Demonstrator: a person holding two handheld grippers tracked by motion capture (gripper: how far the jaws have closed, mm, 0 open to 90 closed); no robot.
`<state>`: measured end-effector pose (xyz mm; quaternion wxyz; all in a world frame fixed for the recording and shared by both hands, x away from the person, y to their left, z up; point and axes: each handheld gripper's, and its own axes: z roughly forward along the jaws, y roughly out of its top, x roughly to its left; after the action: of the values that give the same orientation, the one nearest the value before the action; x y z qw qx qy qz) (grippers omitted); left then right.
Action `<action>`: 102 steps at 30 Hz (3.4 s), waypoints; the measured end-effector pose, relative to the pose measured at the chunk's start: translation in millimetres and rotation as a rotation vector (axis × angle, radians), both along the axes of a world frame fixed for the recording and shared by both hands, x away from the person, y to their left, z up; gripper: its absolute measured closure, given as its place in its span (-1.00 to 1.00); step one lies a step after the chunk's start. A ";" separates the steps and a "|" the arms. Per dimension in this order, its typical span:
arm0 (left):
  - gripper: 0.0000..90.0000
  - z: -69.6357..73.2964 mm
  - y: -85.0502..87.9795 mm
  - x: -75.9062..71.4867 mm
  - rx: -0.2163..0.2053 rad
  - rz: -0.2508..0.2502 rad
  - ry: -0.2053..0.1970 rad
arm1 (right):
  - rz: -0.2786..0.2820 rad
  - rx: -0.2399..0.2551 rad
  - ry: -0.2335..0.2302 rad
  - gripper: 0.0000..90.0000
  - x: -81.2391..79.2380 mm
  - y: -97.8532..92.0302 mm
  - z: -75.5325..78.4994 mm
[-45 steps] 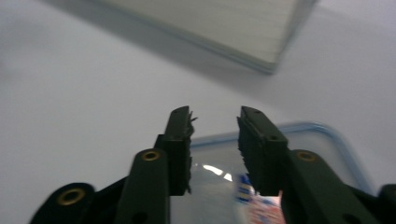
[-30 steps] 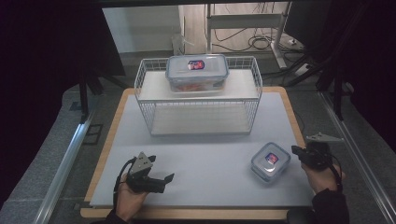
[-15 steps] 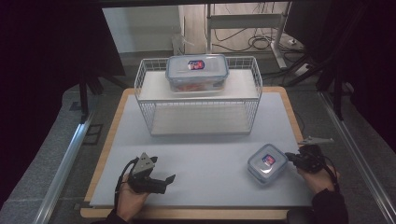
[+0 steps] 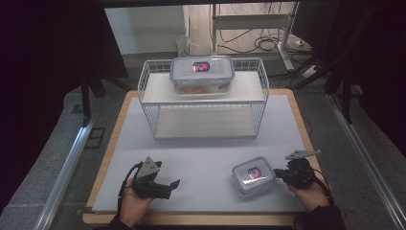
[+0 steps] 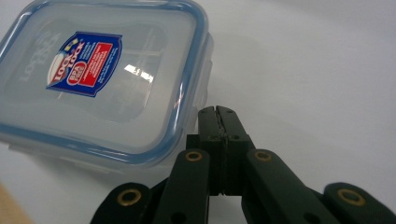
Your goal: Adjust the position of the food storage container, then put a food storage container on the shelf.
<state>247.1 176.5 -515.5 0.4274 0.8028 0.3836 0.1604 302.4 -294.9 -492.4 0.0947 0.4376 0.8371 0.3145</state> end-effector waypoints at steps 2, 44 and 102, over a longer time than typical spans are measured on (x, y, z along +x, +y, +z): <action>-0.90 -0.1 -0.2 0.0 0.002 0.001 0.002 | 0.025 -0.002 0.007 1.00 -2.6 6.8 -1.4; -0.81 -0.4 5.8 -3.3 0.038 0.021 0.066 | 0.249 0.040 -0.034 0.70 -8.6 105.9 -5.7; -0.91 -1.5 -37.3 25.0 -0.127 -0.175 0.271 | 0.300 0.172 0.042 -0.71 -7.1 125.0 0.0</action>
<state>272.1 139.2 -517.1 0.4339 0.8187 0.3759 -0.0115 295.3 -170.0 -492.4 -0.0088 0.3210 0.8647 0.3863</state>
